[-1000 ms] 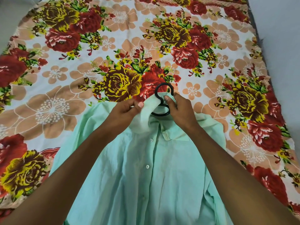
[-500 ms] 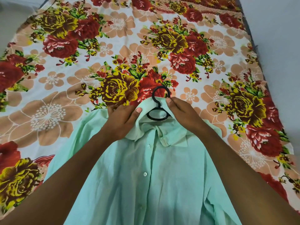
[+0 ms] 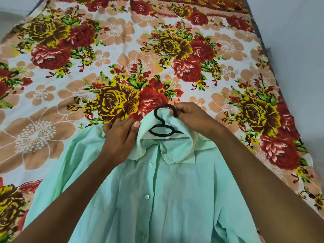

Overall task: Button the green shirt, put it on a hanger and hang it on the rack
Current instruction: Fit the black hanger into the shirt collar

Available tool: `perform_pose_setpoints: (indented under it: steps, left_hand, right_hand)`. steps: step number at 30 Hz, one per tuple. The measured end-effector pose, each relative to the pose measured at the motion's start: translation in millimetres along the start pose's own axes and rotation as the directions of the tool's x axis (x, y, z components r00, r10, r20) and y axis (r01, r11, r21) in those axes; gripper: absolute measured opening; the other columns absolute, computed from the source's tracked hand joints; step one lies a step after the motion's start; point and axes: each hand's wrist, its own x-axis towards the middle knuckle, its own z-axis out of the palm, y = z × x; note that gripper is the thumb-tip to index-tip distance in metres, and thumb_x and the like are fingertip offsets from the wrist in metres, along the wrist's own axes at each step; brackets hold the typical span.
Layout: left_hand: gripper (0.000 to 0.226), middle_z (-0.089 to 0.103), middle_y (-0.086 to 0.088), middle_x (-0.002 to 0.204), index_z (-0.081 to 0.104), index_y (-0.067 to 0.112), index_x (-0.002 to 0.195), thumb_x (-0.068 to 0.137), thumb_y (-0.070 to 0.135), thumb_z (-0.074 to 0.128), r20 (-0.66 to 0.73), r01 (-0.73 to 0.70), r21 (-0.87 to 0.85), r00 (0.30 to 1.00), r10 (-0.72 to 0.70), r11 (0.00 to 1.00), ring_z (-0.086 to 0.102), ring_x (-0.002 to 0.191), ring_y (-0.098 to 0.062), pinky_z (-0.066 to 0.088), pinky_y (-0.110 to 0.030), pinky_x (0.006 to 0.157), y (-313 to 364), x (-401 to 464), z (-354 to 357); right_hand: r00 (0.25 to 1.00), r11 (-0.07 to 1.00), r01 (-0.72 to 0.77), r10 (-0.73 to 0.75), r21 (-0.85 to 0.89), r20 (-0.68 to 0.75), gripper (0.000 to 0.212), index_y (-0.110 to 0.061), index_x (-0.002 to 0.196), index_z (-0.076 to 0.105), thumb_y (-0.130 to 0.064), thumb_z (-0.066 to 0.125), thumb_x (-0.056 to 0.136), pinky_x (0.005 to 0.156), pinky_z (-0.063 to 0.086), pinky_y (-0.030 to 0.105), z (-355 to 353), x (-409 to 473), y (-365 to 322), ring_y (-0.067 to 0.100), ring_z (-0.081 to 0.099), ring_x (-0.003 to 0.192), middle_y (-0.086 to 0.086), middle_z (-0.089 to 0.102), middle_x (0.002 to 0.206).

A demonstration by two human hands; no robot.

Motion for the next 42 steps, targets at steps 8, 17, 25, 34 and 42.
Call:
perform_pose_setpoints:
  steps: [8,17,25,34,42]
  left_hand:
    - [0.038,0.041,0.009,0.067,0.034,0.031,0.072,0.109,0.037,0.032,-0.047,0.022,0.008,0.999,-0.022,1.000,0.044,0.080,-0.017,0.024,-0.039,0.081,2,-1,4]
    - [0.042,0.055,0.014,0.090,0.054,0.034,0.102,0.101,0.063,0.024,0.015,0.031,-0.040,0.999,-0.030,0.999,0.049,0.097,-0.016,0.023,-0.038,0.091,6,-5,-2]
    - [0.065,0.063,0.005,0.126,0.045,0.029,0.140,0.091,0.072,0.039,0.084,-0.007,0.142,0.996,-0.005,0.990,0.053,0.114,-0.020,0.025,-0.040,0.097,-1,6,0]
    - [0.119,0.043,0.000,0.156,0.017,0.039,0.157,0.058,0.098,0.049,0.416,-0.095,0.189,0.910,0.008,0.977,0.039,0.142,-0.025,0.019,-0.053,0.115,-39,41,-21]
    - [0.073,0.039,-0.002,0.160,0.031,0.018,0.158,0.097,0.057,0.034,0.023,-0.163,0.211,0.987,0.162,0.964,0.032,0.150,-0.020,0.017,-0.046,0.121,-44,-19,-4]
  right_hand:
    - [0.995,0.969,-0.096,0.097,0.228,0.004,0.018,-0.019,0.094,0.072,-0.016,0.057,0.104,0.092,0.052,0.043,-5,1,-4,0.026,0.067,0.096,0.007,0.074,0.103]
    - [0.996,0.989,-0.084,0.083,-0.126,-0.011,0.026,-0.007,0.096,0.072,-0.027,0.057,0.105,0.084,0.050,0.035,2,-11,-3,0.017,0.064,0.088,0.009,0.071,0.095]
    - [0.995,0.954,-0.007,-0.024,-0.301,-0.098,0.044,-0.024,0.134,0.064,-0.045,0.069,0.096,0.087,0.052,0.034,9,-37,23,0.015,0.067,0.107,-0.004,0.071,0.118]
    - [0.985,0.988,-0.072,0.048,-0.137,-0.168,0.049,-0.024,0.126,0.069,-0.053,0.077,0.086,0.095,0.053,0.033,-5,-2,42,0.012,0.065,0.110,-0.004,0.069,0.121]
    - [0.971,0.996,0.048,-0.064,-0.076,-0.228,0.063,-0.019,0.150,0.049,-0.035,0.073,0.095,0.092,0.049,0.027,4,49,18,0.015,0.058,0.111,0.002,0.060,0.127]
